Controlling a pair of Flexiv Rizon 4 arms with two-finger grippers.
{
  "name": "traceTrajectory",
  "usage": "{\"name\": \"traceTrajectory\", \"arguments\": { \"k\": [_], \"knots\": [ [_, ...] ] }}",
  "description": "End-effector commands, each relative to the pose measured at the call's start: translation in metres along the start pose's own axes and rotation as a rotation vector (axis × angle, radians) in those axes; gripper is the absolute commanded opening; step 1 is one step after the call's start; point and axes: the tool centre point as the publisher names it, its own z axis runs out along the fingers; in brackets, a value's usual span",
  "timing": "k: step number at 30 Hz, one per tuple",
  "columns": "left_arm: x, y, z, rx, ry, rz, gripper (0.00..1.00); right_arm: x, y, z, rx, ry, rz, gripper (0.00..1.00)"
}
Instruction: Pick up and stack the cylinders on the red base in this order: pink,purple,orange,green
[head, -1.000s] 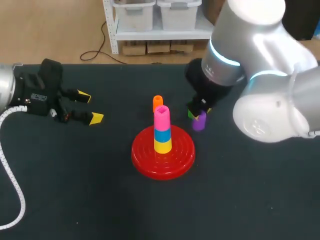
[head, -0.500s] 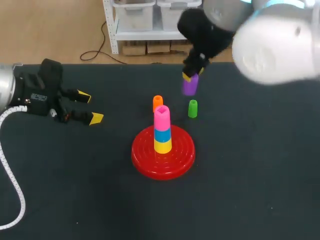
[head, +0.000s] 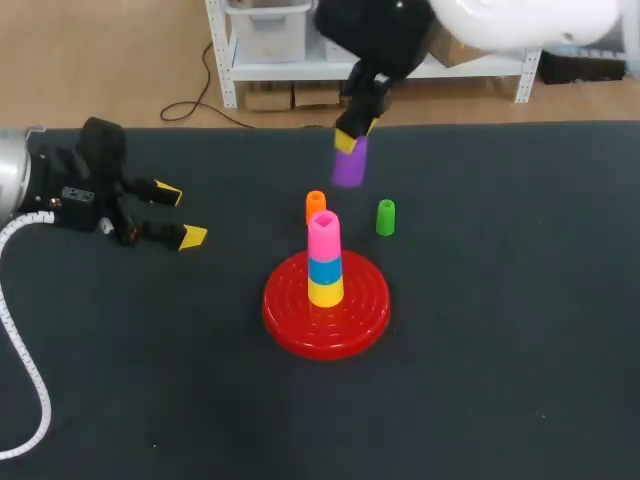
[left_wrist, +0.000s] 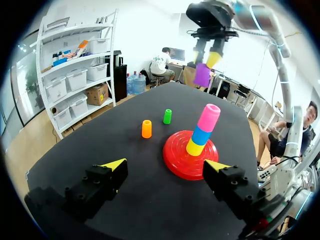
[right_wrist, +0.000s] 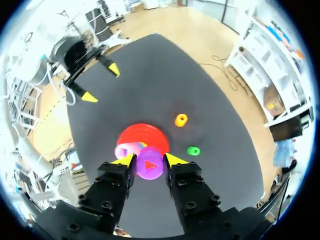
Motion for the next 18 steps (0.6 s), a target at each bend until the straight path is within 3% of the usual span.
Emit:
{"name": "traceTrajectory", "arguments": {
  "k": [1, 7, 18],
  "knots": [
    [0.002, 0.000, 0.000, 0.000, -0.010, 0.003, 1.00, -0.004, 0.015, 0.003, 0.006, 0.041, -0.028, 0.00],
    [0.002, 0.000, 0.000, 0.000, -0.010, 0.003, 1.00, -0.002, 0.032, 0.007, 0.007, 0.071, -0.051, 0.00],
    [0.002, 0.000, 0.000, 0.000, -0.010, 0.003, 1.00, -0.004, 0.039, 0.012, 0.038, 0.103, -0.057, 0.00]
  ]
}}
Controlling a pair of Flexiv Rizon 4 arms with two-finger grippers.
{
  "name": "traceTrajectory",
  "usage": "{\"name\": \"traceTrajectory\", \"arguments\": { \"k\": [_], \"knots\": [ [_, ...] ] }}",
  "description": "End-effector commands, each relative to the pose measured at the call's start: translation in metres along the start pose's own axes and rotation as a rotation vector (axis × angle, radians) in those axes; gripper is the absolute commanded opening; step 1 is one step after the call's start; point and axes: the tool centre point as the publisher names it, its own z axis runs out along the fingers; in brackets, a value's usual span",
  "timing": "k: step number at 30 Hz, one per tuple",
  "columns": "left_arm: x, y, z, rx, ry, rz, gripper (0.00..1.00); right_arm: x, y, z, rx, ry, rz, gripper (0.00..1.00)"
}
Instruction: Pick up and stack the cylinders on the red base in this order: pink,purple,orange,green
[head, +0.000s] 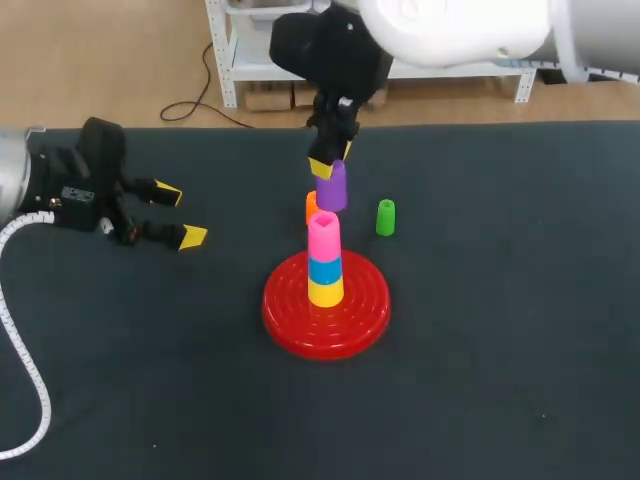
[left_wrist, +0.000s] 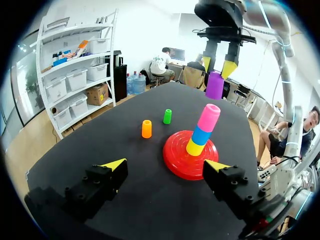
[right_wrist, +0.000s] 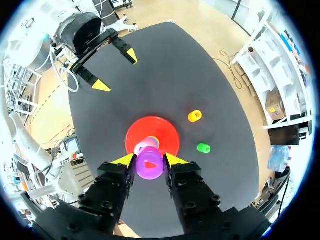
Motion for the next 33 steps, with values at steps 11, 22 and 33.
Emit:
{"name": "traceTrajectory", "arguments": {
  "k": [11, 22, 33],
  "knots": [
    [0.002, 0.000, 0.000, 0.000, -0.010, 0.003, 1.00, 0.001, 0.016, 0.008, 0.000, 0.023, -0.032, 0.00],
    [0.002, 0.000, 0.000, 0.000, -0.010, 0.003, 1.00, 0.002, 0.017, 0.016, -0.001, 0.033, -0.037, 0.00],
    [0.002, 0.000, 0.000, 0.000, -0.010, 0.003, 1.00, 0.001, 0.014, 0.021, 0.002, 0.038, -0.038, 0.00]
  ]
}}
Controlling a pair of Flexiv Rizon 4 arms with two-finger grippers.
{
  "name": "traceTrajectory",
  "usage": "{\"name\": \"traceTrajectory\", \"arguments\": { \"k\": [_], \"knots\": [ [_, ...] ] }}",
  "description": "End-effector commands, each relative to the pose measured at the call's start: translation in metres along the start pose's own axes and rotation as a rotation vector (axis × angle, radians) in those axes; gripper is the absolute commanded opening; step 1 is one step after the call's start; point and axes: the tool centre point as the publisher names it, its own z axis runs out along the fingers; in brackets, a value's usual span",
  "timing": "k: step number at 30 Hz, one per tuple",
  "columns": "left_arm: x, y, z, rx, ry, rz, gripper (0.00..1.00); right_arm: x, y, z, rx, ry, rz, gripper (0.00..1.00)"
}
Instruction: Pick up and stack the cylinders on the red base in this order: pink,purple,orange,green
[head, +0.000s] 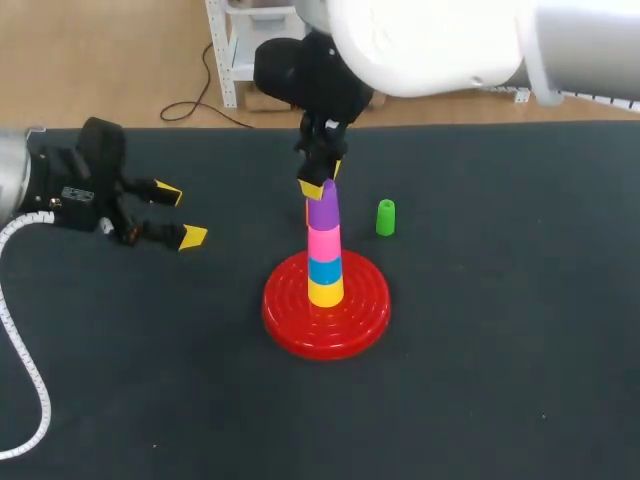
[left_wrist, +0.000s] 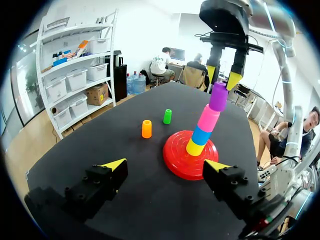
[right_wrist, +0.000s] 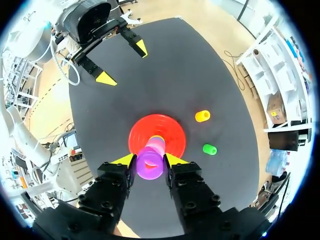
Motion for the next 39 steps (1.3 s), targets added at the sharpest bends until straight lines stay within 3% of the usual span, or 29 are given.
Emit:
{"name": "traceTrajectory", "arguments": {
  "k": [1, 39],
  "knots": [
    [0.0023, 0.0000, -0.0002, 0.000, -0.010, 0.003, 1.00, 0.0000, -0.0010, 0.0027, 0.002, -0.001, 0.003, 0.00],
    [0.0023, 0.0000, -0.0002, 0.000, -0.010, 0.003, 1.00, 0.0044, 0.0007, 0.0072, 0.037, 0.006, -0.002, 0.00]
  ]
}}
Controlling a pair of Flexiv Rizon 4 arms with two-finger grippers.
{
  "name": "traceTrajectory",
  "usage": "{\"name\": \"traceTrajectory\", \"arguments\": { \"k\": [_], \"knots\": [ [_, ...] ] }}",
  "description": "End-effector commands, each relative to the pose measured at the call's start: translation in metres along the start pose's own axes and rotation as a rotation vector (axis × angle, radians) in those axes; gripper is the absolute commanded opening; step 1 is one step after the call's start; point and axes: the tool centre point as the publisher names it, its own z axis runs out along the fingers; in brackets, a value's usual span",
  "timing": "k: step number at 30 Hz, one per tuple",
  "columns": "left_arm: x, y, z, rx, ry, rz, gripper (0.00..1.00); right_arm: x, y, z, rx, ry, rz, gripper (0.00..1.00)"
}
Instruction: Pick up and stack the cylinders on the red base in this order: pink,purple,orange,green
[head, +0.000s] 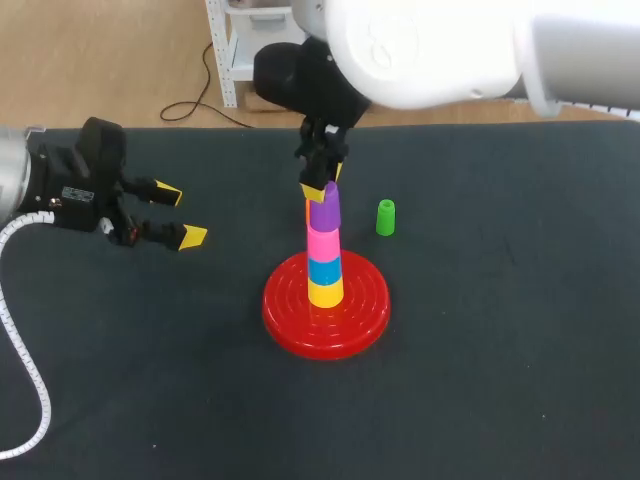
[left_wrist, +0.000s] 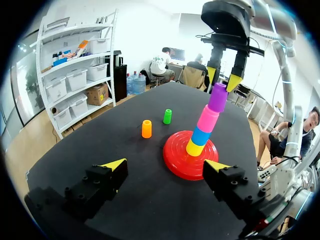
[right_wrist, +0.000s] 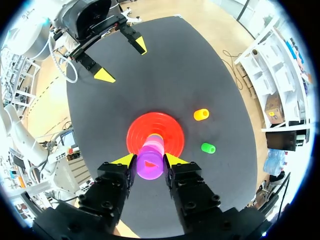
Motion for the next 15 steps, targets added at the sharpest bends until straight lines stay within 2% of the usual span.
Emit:
{"name": "traceTrajectory", "arguments": {
  "k": [1, 15],
  "knots": [
    [0.0023, 0.0000, -0.0002, 0.000, -0.010, 0.003, 1.00, 0.0010, 0.0008, 0.0049, 0.011, -0.008, 0.004, 0.00],
    [0.0023, 0.0000, -0.0002, 0.000, -0.010, 0.003, 1.00, -0.0037, 0.0001, 0.0026, 0.022, -0.027, 0.008, 0.00]
  ]
}}
